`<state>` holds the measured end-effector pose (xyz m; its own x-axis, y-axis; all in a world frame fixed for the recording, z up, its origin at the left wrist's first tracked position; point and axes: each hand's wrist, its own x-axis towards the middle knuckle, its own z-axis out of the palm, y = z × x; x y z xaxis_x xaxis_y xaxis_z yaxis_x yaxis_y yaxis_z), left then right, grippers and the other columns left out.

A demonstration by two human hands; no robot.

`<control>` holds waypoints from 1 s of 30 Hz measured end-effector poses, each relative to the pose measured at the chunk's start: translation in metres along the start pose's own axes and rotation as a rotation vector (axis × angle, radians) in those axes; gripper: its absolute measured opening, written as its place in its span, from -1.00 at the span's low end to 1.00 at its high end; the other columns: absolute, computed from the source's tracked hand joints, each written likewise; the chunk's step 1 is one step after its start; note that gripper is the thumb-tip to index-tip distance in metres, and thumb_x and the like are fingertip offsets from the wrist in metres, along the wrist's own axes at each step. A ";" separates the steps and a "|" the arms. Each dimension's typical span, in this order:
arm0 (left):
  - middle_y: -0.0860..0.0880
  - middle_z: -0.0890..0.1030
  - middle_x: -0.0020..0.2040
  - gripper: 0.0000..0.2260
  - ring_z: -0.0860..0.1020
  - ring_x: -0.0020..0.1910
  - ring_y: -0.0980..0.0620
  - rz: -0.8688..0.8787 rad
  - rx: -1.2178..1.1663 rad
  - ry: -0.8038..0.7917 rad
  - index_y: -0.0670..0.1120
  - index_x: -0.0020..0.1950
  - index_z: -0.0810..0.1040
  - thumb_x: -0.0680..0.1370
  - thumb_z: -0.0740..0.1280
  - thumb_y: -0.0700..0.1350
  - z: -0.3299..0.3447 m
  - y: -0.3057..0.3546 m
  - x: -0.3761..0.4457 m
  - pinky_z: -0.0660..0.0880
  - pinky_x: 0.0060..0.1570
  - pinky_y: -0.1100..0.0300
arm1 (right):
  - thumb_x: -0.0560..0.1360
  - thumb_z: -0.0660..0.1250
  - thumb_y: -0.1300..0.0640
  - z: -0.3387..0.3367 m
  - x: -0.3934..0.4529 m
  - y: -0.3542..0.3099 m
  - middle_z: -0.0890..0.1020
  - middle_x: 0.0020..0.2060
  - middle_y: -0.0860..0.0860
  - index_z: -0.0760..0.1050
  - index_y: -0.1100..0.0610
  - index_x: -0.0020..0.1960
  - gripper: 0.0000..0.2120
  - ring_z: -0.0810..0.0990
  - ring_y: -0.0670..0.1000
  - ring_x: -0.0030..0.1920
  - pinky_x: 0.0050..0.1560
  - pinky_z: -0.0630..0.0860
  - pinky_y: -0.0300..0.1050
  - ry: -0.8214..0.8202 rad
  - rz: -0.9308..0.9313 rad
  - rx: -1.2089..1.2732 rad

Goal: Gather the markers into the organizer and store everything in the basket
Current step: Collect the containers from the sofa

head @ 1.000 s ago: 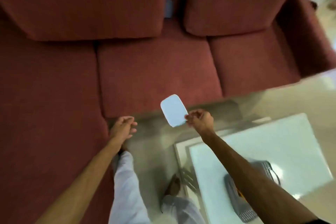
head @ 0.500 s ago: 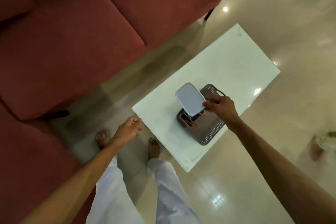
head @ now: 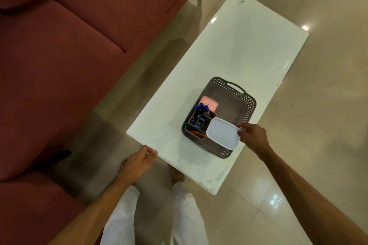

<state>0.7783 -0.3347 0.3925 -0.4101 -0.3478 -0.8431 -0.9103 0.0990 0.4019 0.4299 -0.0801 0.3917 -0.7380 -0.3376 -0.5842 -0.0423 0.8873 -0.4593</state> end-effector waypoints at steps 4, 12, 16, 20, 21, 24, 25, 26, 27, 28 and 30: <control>0.04 0.66 0.16 -0.33 0.66 0.14 -0.02 -0.002 -0.020 -0.004 0.13 0.21 0.46 0.39 0.09 0.60 0.002 0.011 0.009 0.58 0.27 -0.08 | 0.40 0.23 0.16 0.027 0.011 0.001 0.74 0.06 0.26 0.74 0.16 0.15 -0.57 0.68 0.30 0.09 0.12 0.54 -0.03 0.066 0.022 -0.033; 0.05 0.62 0.02 -0.80 0.62 0.03 0.06 -0.013 0.005 0.047 0.05 0.09 0.48 0.69 0.20 0.15 0.003 0.010 0.016 0.49 -0.06 0.25 | 0.50 0.30 0.33 0.042 0.034 0.029 0.71 0.06 0.32 0.73 0.18 0.18 -0.66 0.67 0.33 0.06 0.10 0.55 -0.03 0.116 0.073 -0.089; 0.04 0.65 0.03 -0.76 0.63 0.02 0.06 -0.076 0.003 0.054 0.02 0.09 0.49 0.68 0.21 0.17 -0.001 -0.002 0.015 0.51 0.00 0.21 | 0.41 0.28 0.36 0.053 0.034 0.032 0.67 0.25 0.22 0.69 0.11 0.28 -0.50 0.62 0.28 0.23 0.23 0.54 0.00 -0.061 0.046 -0.214; 0.03 0.67 0.08 -0.75 0.67 0.04 0.02 -0.142 -0.033 0.047 0.08 0.08 0.48 0.67 0.18 0.23 0.001 -0.017 0.016 0.51 -0.01 0.19 | 0.35 0.26 0.33 0.064 0.029 0.022 0.59 0.41 0.10 0.58 0.09 0.42 -0.35 0.51 0.21 0.41 0.33 0.54 0.13 -0.147 -0.044 -0.336; 0.04 0.66 0.08 -0.76 0.66 0.04 0.04 -0.149 -0.033 0.044 0.08 0.09 0.47 0.67 0.17 0.22 0.002 -0.018 0.014 0.49 -0.05 0.23 | 0.38 0.28 0.36 0.069 0.028 0.019 0.53 0.48 0.12 0.52 0.14 0.48 -0.34 0.47 0.21 0.45 0.38 0.51 0.14 -0.180 -0.065 -0.350; 0.05 0.65 0.09 -0.78 0.64 0.04 0.07 -0.147 -0.049 0.051 0.09 0.09 0.46 0.68 0.17 0.20 0.007 -0.023 0.011 0.46 -0.09 0.29 | 0.52 0.30 0.29 0.086 0.025 0.012 0.19 0.66 0.19 0.25 0.20 0.63 -0.31 0.27 0.26 0.59 0.51 0.35 0.10 -0.329 -0.068 -0.423; 0.04 0.65 0.09 -0.78 0.65 0.05 0.05 -0.140 -0.059 0.049 0.10 0.09 0.46 0.67 0.17 0.21 0.009 -0.026 0.011 0.50 -0.05 0.25 | 0.56 0.29 0.25 0.090 0.023 0.012 0.08 0.68 0.18 0.16 0.19 0.66 -0.29 0.20 0.27 0.62 0.54 0.31 0.12 -0.364 -0.053 -0.454; 0.03 0.65 0.09 -0.76 0.65 0.06 0.02 -0.135 -0.070 0.048 0.10 0.09 0.47 0.66 0.18 0.23 0.010 -0.030 0.012 0.54 0.02 0.19 | 0.58 0.27 0.21 0.093 0.021 0.012 0.01 0.70 0.16 0.09 0.18 0.68 -0.28 0.14 0.26 0.64 0.55 0.29 0.14 -0.385 -0.038 -0.475; 0.02 0.65 0.09 -0.74 0.66 0.07 0.00 -0.132 -0.083 0.050 0.09 0.09 0.48 0.65 0.18 0.25 0.012 -0.032 0.011 0.58 0.09 0.10 | 0.59 0.26 0.19 0.093 0.020 0.012 -0.01 0.70 0.14 0.05 0.16 0.69 -0.27 0.12 0.25 0.65 0.56 0.29 0.17 -0.387 -0.031 -0.489; 0.00 0.65 0.08 -0.72 0.66 0.08 -0.02 -0.131 -0.097 0.053 0.08 0.10 0.50 0.65 0.19 0.25 0.013 -0.033 0.010 0.59 0.14 0.04 | 0.58 0.25 0.19 0.092 0.019 0.011 0.02 0.70 0.12 0.05 0.15 0.69 -0.27 0.15 0.25 0.64 0.54 0.31 0.21 -0.376 -0.032 -0.503; -0.02 0.64 0.06 -0.72 0.63 0.06 0.00 -0.120 -0.103 0.051 0.03 0.10 0.51 0.67 0.20 0.21 0.015 -0.028 0.005 0.57 0.09 0.10 | 0.56 0.25 0.21 0.088 0.021 0.010 0.16 0.67 0.11 0.14 0.13 0.67 -0.30 0.25 0.24 0.59 0.48 0.38 0.25 -0.350 -0.038 -0.520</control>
<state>0.8008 -0.3251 0.3717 -0.2930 -0.3989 -0.8689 -0.9409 -0.0412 0.3362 0.4737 -0.1055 0.3158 -0.4693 -0.3768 -0.7986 -0.4511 0.8798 -0.1500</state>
